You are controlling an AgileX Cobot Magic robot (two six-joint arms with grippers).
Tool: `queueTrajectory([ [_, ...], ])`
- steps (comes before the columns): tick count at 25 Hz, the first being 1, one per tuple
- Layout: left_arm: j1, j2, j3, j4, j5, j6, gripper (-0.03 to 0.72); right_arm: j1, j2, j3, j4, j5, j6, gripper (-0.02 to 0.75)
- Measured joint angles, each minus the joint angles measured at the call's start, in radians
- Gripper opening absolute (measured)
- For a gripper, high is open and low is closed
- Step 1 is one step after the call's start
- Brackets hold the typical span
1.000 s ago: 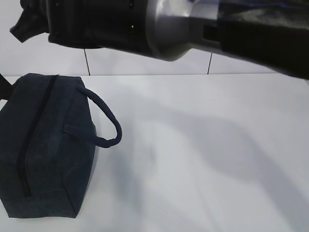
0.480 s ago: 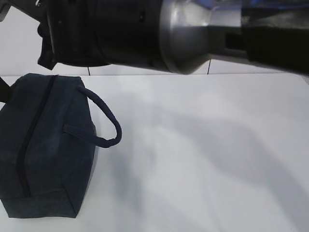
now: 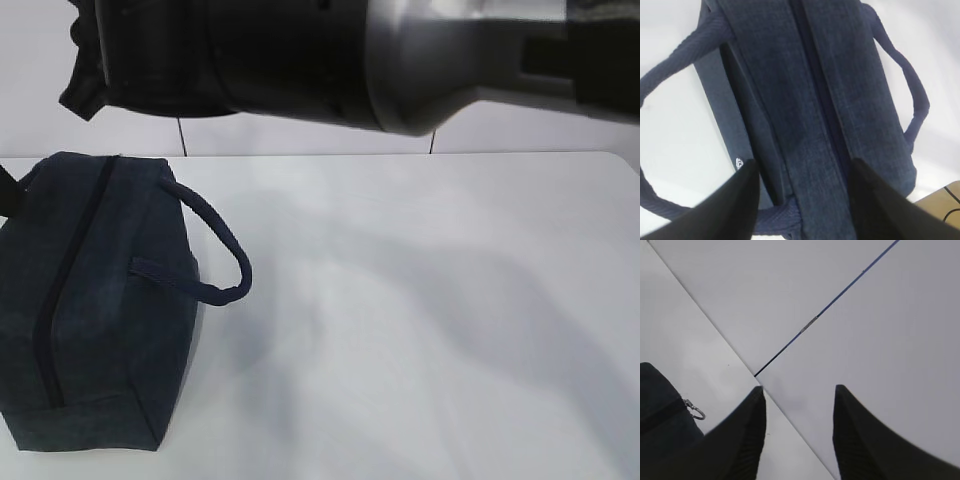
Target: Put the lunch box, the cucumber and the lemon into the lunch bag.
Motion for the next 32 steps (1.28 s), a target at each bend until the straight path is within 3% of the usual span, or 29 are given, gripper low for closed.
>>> queueTrajectory([
  [32,0.000,0.000,0.000,0.003,0.023,-0.002,0.410,0.000,-0.059,0.000,0.002,-0.084,0.540,0.319],
])
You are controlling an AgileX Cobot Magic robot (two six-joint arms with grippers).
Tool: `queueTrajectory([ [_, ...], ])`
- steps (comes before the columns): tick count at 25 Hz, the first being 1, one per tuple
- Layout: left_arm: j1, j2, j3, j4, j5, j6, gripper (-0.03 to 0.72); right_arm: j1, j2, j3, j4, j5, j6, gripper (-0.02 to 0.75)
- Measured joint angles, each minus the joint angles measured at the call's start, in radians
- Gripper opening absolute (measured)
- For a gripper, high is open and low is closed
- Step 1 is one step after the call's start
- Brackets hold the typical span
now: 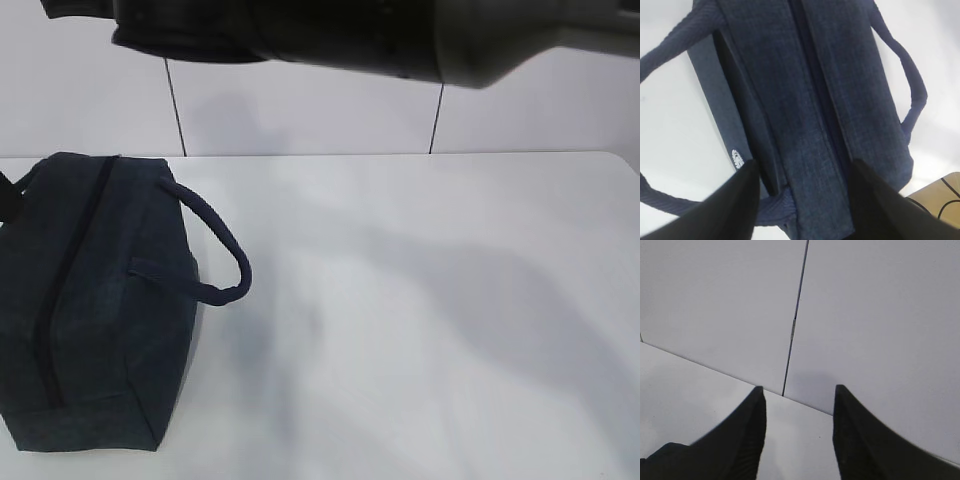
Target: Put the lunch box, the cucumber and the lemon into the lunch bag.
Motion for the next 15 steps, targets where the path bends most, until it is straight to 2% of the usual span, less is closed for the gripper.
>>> queueTrajectory([
  [7,0.000,0.000,0.000,0.000,0.000,0.000,0.410,0.000,0.000,0.000,0.000,-0.009,0.222,0.319],
  [15,0.000,0.000,0.000,0.000,0.008,0.000,0.404,0.000,0.000,0.000,0.000,-0.106,0.469,0.319],
])
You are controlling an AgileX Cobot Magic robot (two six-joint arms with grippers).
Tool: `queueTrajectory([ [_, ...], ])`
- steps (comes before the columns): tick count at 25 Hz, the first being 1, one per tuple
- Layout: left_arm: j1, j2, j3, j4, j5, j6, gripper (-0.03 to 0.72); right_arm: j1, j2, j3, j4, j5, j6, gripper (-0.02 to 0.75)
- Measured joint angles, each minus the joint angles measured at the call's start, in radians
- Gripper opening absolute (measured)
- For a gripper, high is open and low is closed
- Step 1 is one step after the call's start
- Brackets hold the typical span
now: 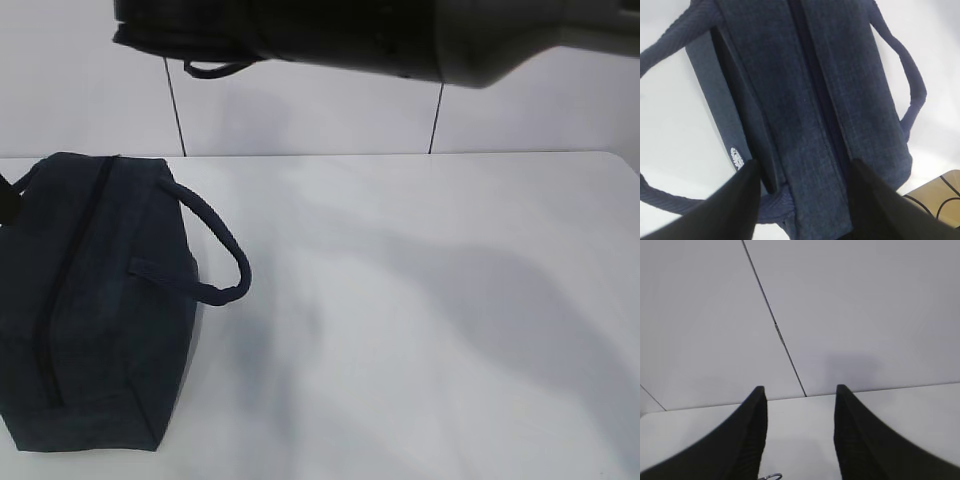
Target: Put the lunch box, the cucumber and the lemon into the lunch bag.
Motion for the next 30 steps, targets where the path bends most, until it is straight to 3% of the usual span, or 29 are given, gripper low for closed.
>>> queueTrajectory([
  [7,0.000,0.000,0.000,0.000,0.000,-0.002,0.400,0.000,0.000,0.000,0.000,0.007,0.245,0.319],
  [17,0.000,0.000,0.000,0.000,0.016,-0.009,0.399,0.000,-0.004,0.005,0.000,0.258,0.596,0.319],
  [26,0.000,0.000,0.000,0.032,0.061,-0.043,0.398,0.000,-0.164,0.269,0.000,0.365,0.838,0.319],
  [30,0.000,0.000,0.000,0.032,0.075,-0.046,0.398,-0.017,-0.215,0.367,-0.001,0.515,0.858,0.319],
])
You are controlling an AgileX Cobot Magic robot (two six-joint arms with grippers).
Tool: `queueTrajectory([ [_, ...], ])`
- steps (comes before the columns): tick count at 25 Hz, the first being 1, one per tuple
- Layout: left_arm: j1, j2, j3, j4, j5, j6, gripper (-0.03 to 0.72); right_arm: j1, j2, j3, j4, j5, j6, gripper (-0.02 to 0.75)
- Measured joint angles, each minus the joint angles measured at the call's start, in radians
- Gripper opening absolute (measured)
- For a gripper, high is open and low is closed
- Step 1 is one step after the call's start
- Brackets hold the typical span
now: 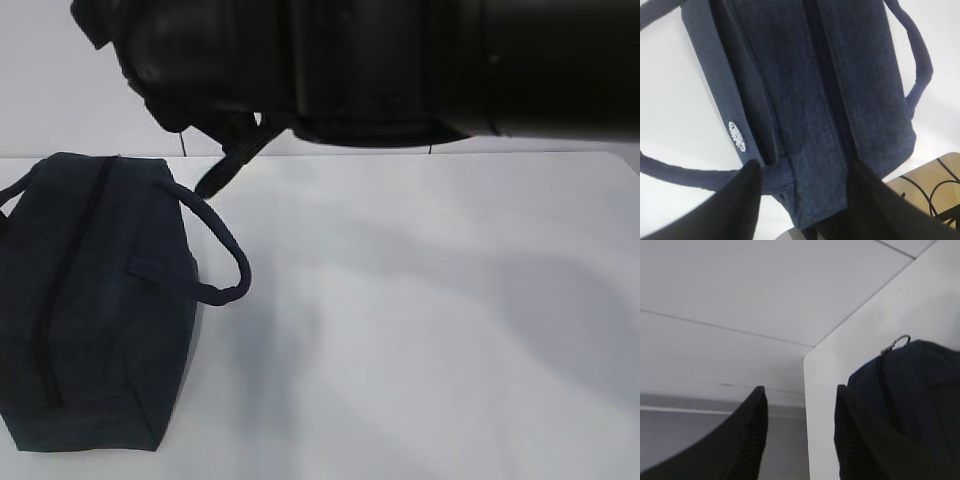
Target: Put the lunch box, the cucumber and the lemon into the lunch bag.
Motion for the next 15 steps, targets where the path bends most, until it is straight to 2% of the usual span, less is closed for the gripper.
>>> queueTrajectory([
  [5,0.000,0.000,0.000,0.002,0.027,0.000,0.398,-0.068,-0.031,0.055,-0.016,0.248,-0.166,0.319],
  [8,0.000,0.000,0.000,0.008,0.031,-0.006,0.398,-0.128,-0.036,0.079,-0.078,0.430,-0.208,0.319],
  [11,0.000,0.000,0.000,0.022,0.033,-0.019,0.398,-0.182,-0.036,0.098,-0.208,0.597,-0.196,0.319],
  [15,0.000,0.000,0.000,0.043,0.035,-0.038,0.398,-0.233,-0.036,0.111,-0.435,0.741,-0.052,0.319],
])
